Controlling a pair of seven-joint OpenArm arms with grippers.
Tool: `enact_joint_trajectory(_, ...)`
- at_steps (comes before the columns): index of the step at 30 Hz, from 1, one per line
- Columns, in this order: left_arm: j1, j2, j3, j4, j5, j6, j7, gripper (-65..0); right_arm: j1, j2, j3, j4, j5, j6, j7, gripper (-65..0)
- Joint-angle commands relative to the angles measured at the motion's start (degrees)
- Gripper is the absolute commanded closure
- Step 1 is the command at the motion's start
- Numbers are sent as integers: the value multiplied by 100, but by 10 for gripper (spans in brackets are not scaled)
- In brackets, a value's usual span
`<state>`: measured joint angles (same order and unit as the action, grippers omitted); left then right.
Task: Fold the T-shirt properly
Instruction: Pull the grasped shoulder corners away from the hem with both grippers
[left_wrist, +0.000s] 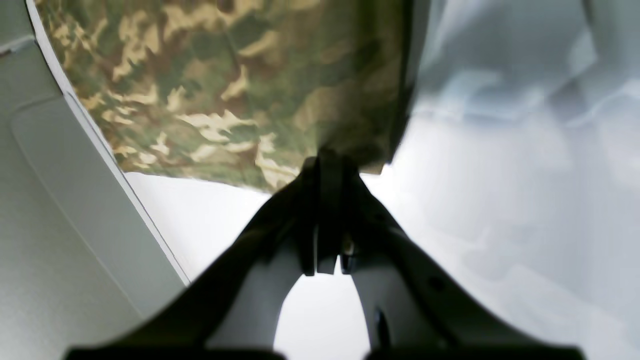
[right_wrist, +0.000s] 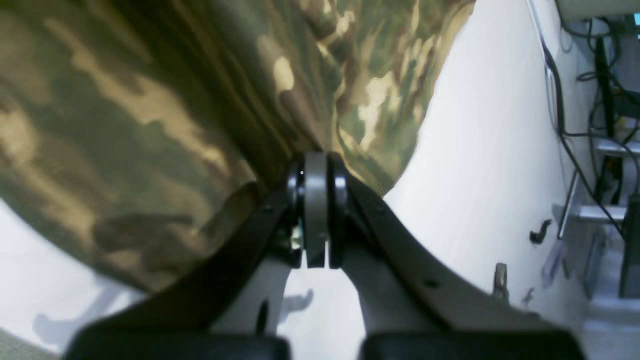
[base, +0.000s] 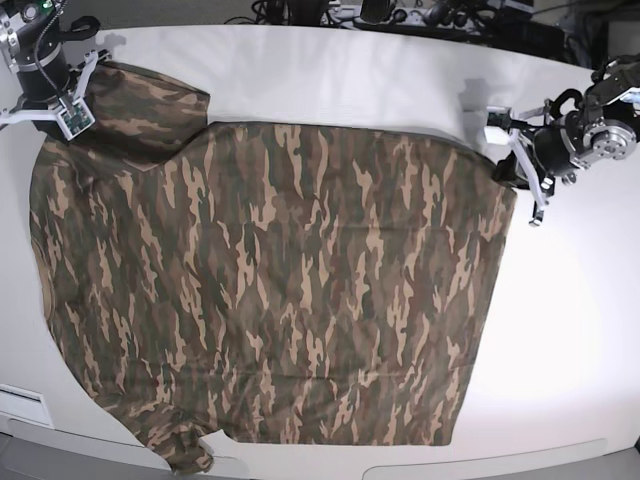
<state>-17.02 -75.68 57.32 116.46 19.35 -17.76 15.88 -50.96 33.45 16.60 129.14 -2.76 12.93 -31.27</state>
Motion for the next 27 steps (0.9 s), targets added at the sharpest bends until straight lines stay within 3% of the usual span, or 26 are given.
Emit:
enact_joint_trajectory(1,-76,-190,-66,166,-70,87,122,0,-125,70,63,168,-87,-70,52,0)
enact_joint_trajectory(6,-76,-505,-66,568,-304,90,520,0,-599,72,109,380,-522,-155,-7,0)
enact_joint_trajectory(13,-74,-804,-66,938,-411,87,562,0,-1088,70,481,498,-474,-164,-13,0)
enact_joint_trajectory(16,-42,-903,-66,1169,-815,68,734,0,-1281,70,601,518,-452,-164,-9,0)
enact_joint_trajectory(21,584,-1121,-66,1513,-940,70,929,0,-1617,70,601,518,-448,-162,-7,0)
enact_joint_trajectory(27,1246,-1224,-66,1532,-723,72,1003,0,-1711,68,601,586,50,7,-120,0)
